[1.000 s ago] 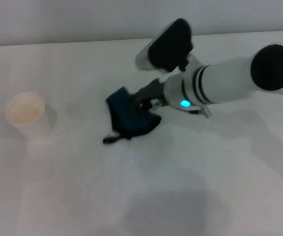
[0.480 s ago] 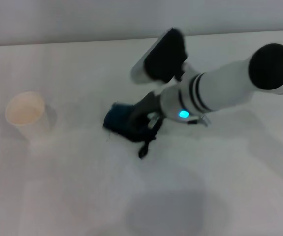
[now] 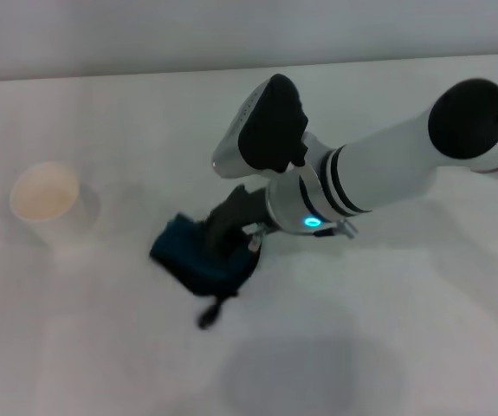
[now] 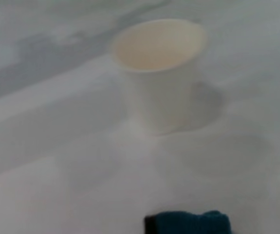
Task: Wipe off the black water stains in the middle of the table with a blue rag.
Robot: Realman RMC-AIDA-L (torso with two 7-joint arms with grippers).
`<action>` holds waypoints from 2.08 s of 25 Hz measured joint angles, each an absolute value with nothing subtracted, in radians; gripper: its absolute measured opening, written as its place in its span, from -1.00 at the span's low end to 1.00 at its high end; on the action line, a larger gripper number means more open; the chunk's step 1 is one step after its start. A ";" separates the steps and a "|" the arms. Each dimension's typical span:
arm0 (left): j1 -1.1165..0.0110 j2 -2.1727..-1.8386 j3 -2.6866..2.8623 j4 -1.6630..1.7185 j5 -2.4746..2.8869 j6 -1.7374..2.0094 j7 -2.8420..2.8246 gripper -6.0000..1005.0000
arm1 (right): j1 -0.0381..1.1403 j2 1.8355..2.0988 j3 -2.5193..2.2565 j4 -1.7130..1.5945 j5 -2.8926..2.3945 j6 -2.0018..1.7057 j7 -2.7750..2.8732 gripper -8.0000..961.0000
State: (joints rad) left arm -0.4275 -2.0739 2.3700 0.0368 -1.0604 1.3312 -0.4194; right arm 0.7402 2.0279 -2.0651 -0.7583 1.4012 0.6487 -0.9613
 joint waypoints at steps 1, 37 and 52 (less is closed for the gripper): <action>-0.428 -2.074 2.370 0.037 -1.060 1.331 -0.420 0.77 | 0.740 2.028 -2.074 -0.748 1.401 0.612 -0.961 -0.84; -0.434 -2.074 2.356 0.046 -1.118 1.332 -0.425 0.77 | 0.444 2.014 -1.456 -0.838 1.301 0.853 -1.075 -0.66; -0.454 -2.075 2.356 0.046 -1.121 1.291 -0.425 0.77 | 0.443 2.013 -0.969 -0.407 2.255 0.959 -1.675 0.35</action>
State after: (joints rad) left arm -0.4543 -2.0752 2.3561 0.0461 -1.1209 1.2910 -0.4249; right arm 0.4432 2.0133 -0.9690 -0.4065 2.2552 0.9593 -1.6748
